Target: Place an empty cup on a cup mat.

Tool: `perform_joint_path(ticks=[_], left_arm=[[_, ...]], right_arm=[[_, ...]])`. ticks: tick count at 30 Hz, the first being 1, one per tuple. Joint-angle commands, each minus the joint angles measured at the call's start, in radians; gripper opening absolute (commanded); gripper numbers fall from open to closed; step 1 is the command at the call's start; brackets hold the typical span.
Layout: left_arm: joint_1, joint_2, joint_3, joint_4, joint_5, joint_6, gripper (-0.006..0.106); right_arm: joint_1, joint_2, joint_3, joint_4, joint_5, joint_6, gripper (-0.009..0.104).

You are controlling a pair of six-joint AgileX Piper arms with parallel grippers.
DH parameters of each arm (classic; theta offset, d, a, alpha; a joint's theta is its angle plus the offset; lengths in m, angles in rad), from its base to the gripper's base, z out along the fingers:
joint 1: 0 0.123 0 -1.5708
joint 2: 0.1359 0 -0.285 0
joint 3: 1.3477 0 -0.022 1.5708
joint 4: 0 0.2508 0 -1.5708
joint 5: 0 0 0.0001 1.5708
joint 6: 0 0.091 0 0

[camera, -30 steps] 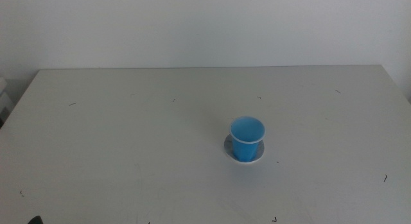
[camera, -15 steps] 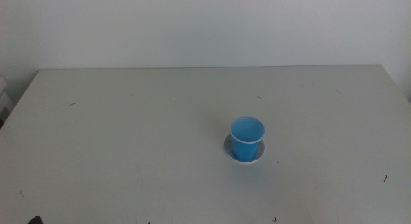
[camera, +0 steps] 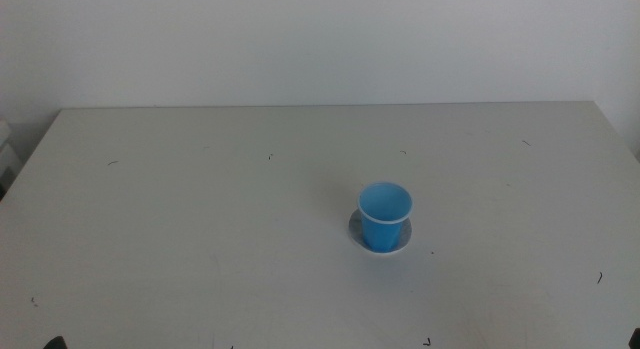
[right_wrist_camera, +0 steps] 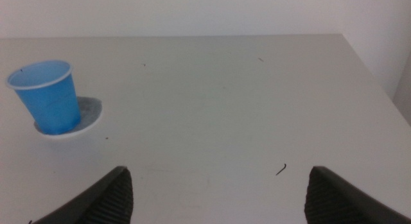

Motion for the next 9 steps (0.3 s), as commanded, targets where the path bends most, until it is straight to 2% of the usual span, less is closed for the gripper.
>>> perform_joint_path(ticks=[1, 4, 9], left_arm=[[0.001, -0.012, -0.006, 0.000, -0.066, -0.011, 0.105], [0.001, -0.012, -0.006, 0.000, -0.066, -0.011, 0.105], [0.001, -0.012, -0.006, 0.000, -0.066, -0.011, 0.105]], right_arm=[[-0.008, -0.026, -0.006, -0.002, -0.084, -0.013, 0.076], [-0.008, -0.026, 0.013, 0.023, -0.071, -0.013, 0.076], [-0.008, -0.026, 0.013, 0.023, -0.071, -0.013, 0.076]])
